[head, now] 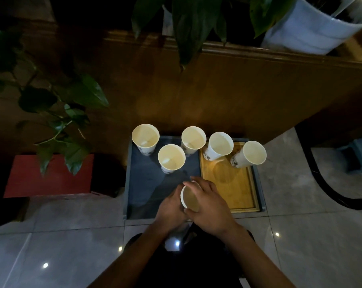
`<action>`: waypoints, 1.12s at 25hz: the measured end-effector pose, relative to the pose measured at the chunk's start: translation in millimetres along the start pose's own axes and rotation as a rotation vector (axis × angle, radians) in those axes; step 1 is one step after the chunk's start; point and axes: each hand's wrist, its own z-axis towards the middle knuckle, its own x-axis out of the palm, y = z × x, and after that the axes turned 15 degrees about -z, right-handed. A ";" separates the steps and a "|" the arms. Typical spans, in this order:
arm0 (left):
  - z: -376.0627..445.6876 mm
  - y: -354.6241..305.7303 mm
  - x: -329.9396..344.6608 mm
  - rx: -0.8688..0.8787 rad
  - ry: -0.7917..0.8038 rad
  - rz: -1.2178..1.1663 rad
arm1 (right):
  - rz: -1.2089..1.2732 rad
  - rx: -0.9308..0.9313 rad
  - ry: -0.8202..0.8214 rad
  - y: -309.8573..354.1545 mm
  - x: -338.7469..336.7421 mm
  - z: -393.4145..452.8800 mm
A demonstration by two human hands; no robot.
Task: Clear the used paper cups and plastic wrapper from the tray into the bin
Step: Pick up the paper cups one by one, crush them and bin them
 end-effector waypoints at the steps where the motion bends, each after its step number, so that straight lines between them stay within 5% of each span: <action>1: 1.6 7.0 1.9 -0.016 -0.001 -0.019 | -0.023 -0.006 0.020 -0.5 5.6 3.9; 12: 7.3 25.5 13.9 -0.150 -0.049 -0.064 | -0.054 -0.018 0.066 -1.0 22.2 16.2; 16: 10.4 42.1 23.0 -0.058 -0.028 0.075 | -0.021 -0.026 0.115 -3.6 19.7 14.3; 20: 10.0 30.1 25.3 -0.096 0.040 0.103 | -0.053 0.142 0.074 8.8 17.0 30.6; 21: 12.7 34.9 26.0 0.033 -0.049 0.235 | -0.101 0.178 0.119 13.4 17.6 39.0; 24: 16.0 26.9 25.7 0.120 0.058 0.392 | -0.181 0.356 0.043 27.3 23.1 50.9; 26: 15.3 15.6 26.6 -0.002 0.089 0.311 | -0.212 0.408 -0.032 33.3 24.9 51.1; 28: 18.3 23.4 27.7 0.158 0.041 0.453 | -0.222 0.419 -0.051 34.4 26.2 48.1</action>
